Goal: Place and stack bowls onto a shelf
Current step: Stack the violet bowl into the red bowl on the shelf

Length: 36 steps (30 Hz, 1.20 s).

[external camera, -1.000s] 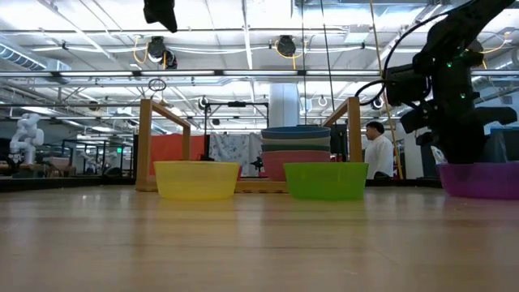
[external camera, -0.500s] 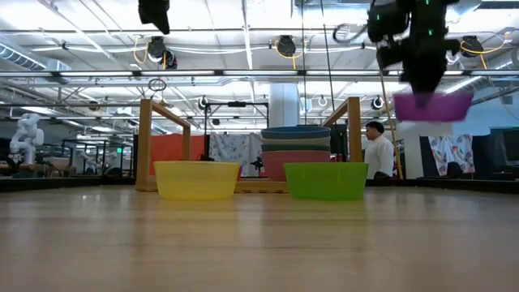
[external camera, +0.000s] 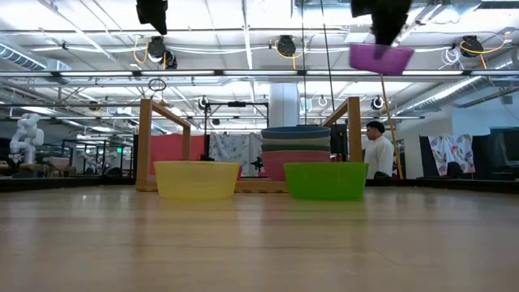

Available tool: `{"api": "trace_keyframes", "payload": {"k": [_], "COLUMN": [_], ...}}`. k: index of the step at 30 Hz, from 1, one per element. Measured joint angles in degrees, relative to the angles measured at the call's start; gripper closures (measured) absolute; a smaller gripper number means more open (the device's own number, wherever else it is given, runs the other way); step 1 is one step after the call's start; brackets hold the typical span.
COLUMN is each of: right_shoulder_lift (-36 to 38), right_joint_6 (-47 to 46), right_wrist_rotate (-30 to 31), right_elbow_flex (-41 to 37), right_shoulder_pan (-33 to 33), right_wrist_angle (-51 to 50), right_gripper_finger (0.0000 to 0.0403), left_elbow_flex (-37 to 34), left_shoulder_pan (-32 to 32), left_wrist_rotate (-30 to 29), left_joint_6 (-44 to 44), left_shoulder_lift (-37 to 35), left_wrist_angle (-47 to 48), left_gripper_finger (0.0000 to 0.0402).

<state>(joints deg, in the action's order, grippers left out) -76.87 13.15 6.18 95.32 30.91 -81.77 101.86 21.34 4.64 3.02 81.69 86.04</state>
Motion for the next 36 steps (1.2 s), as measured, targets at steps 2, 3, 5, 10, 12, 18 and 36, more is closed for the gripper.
{"api": "trace_keyframes", "payload": {"k": [2,3,5,10,12,18,36], "right_shoulder_lift": [-3.11,-4.63,-7.76,-15.83,-18.99,-26.87,-35.35], "right_joint_6": [0.96,1.20,1.51,4.34,5.65,8.28,10.07], "right_wrist_rotate": [0.03,0.08,0.05,0.03,-0.11,-2.93,-14.02], "right_elbow_flex": [3.11,4.68,8.20,18.70,23.00,32.42,34.37], "right_shoulder_pan": [-1.16,-1.68,-2.76,-5.13,-5.66,-6.09,-6.05], "right_wrist_angle": [0.33,0.47,0.64,1.69,3.10,6.81,22.76], "right_gripper_finger": [0.0403,0.0403,0.0403,0.0403,0.0403,0.0403,0.0403], "left_elbow_flex": [0.00,0.00,0.00,0.00,0.00,0.00,0.00], "left_shoulder_pan": [0.00,0.00,0.00,0.00,0.00,0.00,0.00], "left_wrist_rotate": [0.00,0.00,-0.02,-0.02,-0.04,-0.13,-0.09], "left_joint_6": [0.05,0.03,-0.01,-0.06,0.00,0.10,4.03], "left_shoulder_lift": [0.00,0.00,-0.02,-0.04,-0.04,-0.07,-0.11], "left_wrist_angle": [0.08,0.31,1.19,1.95,2.43,2.53,4.04], "left_gripper_finger": [0.0350,0.0350,0.0350,0.0350,0.0350,0.0350,0.0350]}}
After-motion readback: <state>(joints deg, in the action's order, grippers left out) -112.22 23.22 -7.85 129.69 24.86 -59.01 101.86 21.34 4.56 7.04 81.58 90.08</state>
